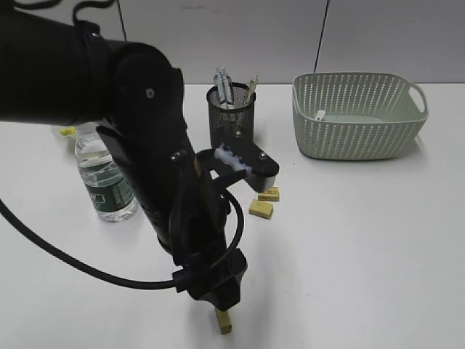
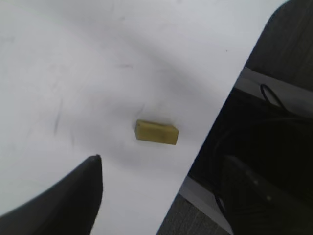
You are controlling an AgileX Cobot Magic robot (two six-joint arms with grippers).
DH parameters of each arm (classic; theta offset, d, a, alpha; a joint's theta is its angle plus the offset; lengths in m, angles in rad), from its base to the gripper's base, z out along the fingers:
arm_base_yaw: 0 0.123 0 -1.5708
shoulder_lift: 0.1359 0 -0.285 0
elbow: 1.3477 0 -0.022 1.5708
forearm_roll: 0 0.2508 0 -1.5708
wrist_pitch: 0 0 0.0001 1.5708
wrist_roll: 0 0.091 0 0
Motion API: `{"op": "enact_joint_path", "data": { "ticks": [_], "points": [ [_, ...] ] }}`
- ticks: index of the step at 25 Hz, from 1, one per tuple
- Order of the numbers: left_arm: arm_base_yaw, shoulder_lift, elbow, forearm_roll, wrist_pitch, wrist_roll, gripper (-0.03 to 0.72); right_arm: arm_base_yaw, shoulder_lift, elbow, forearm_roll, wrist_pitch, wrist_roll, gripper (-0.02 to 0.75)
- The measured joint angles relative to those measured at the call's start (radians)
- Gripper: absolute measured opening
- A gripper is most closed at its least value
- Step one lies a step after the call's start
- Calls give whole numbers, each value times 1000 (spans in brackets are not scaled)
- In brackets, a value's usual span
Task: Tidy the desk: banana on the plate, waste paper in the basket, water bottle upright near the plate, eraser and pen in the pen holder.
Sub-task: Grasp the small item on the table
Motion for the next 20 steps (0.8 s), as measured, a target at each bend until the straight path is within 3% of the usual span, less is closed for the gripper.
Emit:
{"op": "enact_joint_path", "data": {
  "ticks": [11,20],
  "points": [
    [-41,72,-3,105,-5,122,598,0,0,0,0,0,0,507],
    [-48,98,-3,103,-35,230,592,0,0,0,-1,0,0,507]
  ]
}}
